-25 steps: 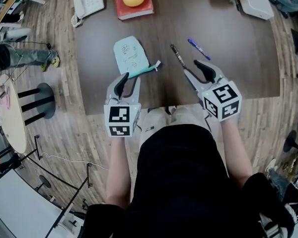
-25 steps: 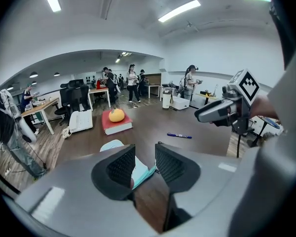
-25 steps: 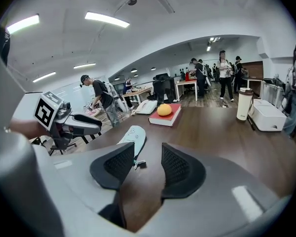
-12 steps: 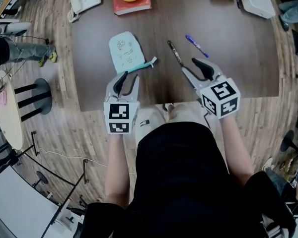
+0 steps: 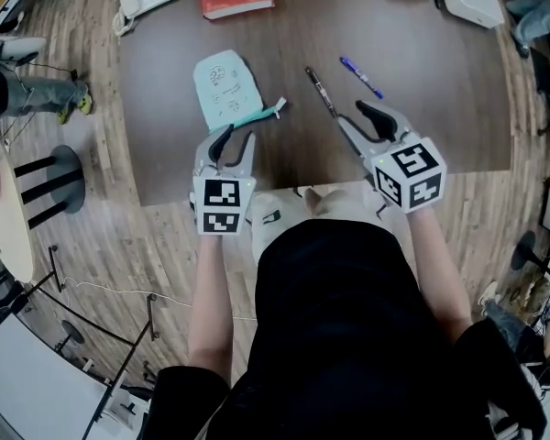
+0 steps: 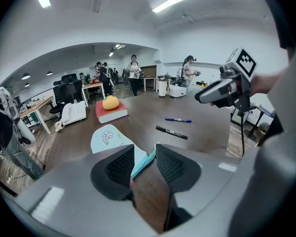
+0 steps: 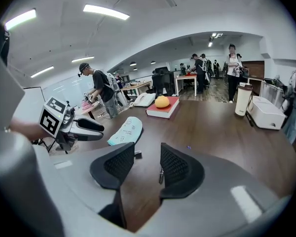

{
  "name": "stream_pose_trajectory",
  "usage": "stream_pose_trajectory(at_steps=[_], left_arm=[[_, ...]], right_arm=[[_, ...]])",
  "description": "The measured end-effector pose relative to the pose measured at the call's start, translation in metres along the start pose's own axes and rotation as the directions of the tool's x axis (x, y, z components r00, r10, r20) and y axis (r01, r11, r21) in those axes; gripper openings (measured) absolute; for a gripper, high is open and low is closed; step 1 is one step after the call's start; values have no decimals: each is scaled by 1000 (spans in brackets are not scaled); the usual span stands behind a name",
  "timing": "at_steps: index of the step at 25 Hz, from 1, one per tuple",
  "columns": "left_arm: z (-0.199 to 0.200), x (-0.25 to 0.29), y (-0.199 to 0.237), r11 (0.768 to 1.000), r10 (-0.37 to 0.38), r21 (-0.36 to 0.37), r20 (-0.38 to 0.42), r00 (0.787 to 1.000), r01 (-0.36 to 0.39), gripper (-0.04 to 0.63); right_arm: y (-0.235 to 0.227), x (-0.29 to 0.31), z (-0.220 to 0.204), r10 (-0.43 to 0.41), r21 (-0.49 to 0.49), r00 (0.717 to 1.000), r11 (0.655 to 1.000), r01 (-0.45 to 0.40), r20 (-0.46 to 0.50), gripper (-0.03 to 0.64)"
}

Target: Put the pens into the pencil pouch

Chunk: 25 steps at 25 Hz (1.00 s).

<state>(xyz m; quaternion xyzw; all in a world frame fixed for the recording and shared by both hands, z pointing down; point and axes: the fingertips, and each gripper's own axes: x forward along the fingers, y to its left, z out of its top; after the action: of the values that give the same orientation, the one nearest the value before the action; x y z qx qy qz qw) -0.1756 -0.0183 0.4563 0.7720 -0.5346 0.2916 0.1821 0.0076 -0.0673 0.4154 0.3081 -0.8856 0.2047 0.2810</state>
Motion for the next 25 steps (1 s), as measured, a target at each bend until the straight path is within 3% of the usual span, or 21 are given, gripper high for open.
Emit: stream_pose_trajectory(at_steps=[20, 25], left_arm=[[-63, 46, 2, 996, -57, 60, -107, 993, 64, 137], [-71, 53, 4, 988, -75, 123, -143, 987, 93, 137]], right_arm=[[-11, 25, -16, -7, 14, 997, 1000, 8, -75, 163], [-13, 27, -19, -10, 23, 996, 1000, 12, -90, 163]])
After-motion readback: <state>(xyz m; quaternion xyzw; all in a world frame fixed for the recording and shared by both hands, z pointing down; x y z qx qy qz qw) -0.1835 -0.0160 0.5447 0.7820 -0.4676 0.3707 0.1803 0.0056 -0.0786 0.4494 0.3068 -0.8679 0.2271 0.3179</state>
